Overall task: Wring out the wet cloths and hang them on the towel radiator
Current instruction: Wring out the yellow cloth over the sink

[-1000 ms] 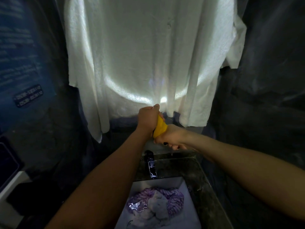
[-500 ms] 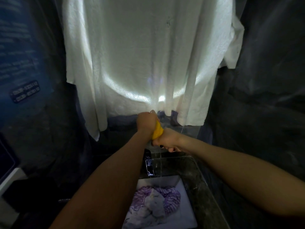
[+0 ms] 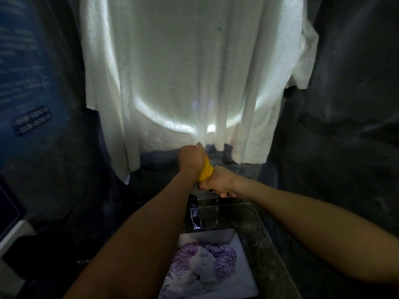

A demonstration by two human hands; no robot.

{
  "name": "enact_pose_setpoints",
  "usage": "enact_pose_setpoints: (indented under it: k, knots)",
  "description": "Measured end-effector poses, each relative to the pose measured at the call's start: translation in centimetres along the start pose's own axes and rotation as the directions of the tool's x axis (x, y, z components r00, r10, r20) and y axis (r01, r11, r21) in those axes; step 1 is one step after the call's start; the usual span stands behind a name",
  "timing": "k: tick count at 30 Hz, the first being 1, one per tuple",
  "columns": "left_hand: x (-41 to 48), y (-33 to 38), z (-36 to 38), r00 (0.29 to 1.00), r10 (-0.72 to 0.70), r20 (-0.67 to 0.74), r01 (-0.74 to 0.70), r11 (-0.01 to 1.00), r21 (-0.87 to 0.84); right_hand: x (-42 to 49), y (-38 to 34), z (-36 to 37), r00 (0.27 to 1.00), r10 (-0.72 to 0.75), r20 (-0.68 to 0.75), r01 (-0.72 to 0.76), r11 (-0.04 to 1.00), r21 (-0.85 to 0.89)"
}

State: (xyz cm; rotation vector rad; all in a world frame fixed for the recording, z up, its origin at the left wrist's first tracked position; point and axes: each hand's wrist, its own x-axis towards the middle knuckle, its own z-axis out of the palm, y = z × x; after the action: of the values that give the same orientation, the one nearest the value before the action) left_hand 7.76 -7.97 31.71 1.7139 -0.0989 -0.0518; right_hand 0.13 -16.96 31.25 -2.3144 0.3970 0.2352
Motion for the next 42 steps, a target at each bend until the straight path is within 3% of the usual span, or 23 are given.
enact_pose_setpoints:
  k: [5, 7, 10, 13, 16, 19, 23, 26, 29, 33, 37, 40, 42]
  knots:
    - [-0.7, -0.6, -0.8, 0.997, -0.012, 0.081, 0.022, 0.992, -0.122, 1.1, 1.4, -1.4, 0.991, 0.005, 0.134, -0.011, 0.999, 0.042]
    - [-1.1, -1.1, -1.2, 0.984, -0.117, 0.138, 0.131, 0.986, -0.101, 1.3, 2.6, -2.4, 0.985, -0.034, 0.166, 0.01, 0.99, 0.143]
    - [-2.4, -2.0, -0.7, 0.882, -0.332, 0.334, 0.394, 0.909, -0.137, 0.9, 4.3, -4.1, 0.947, -0.072, 0.314, -0.045, 0.936, 0.35]
    - [-3.2, -2.9, 0.8, 0.853, -0.389, 0.347, 0.489, 0.829, -0.271, -0.6, 5.3, -6.0, 0.923, -0.078, 0.376, -0.081, 0.917, 0.39]
    - [-3.2, -3.8, 2.0, 0.849, -0.412, 0.33, 0.516, 0.782, -0.351, -1.6, 7.0, -8.0, 0.974, -0.057, 0.221, -0.041, 0.909, 0.414]
    - [-3.9, -4.5, 3.3, 0.837, -0.409, 0.364, 0.537, 0.744, -0.397, -2.3, 8.8, -8.9, 0.992, -0.128, 0.013, 0.12, 0.956, 0.269]
    - [-6.4, -4.3, 4.5, 0.816, -0.364, 0.449, 0.566, 0.659, -0.495, -3.8, 11.0, -8.4, 0.949, -0.269, -0.166, 0.292, 0.946, 0.14]
    - [-8.2, -4.2, 4.7, 0.801, -0.323, 0.505, 0.582, 0.62, -0.526, -5.6, 11.7, -8.0, 0.908, -0.322, -0.268, 0.302, 0.947, -0.112]
    - [-9.4, -4.3, 4.3, 0.774, -0.277, 0.569, 0.603, 0.596, -0.53, -7.5, 11.9, -8.2, 0.875, -0.34, -0.344, 0.313, 0.941, -0.133]
    - [-10.2, -3.4, 2.9, 0.802, -0.236, 0.549, 0.528, 0.71, -0.466, -11.0, 10.0, -9.9, 0.844, -0.17, -0.509, 0.312, 0.927, 0.208]
    - [-11.9, -4.3, 1.3, 0.794, -0.115, 0.597, 0.299, 0.929, -0.218, -14.1, 6.1, -10.1, 0.857, -0.032, -0.515, 0.379, 0.717, 0.586]
    - [-13.7, -4.6, 0.6, 0.758, 0.012, 0.652, 0.097, 0.987, -0.131, -15.6, 3.9, -9.0, 0.887, -0.051, -0.458, 0.393, 0.604, 0.694]
    - [-14.9, -4.0, 0.5, 0.696, 0.107, 0.71, -0.031, 0.992, -0.119, -16.8, 3.1, -8.1, 0.896, -0.058, -0.441, 0.386, 0.592, 0.707]
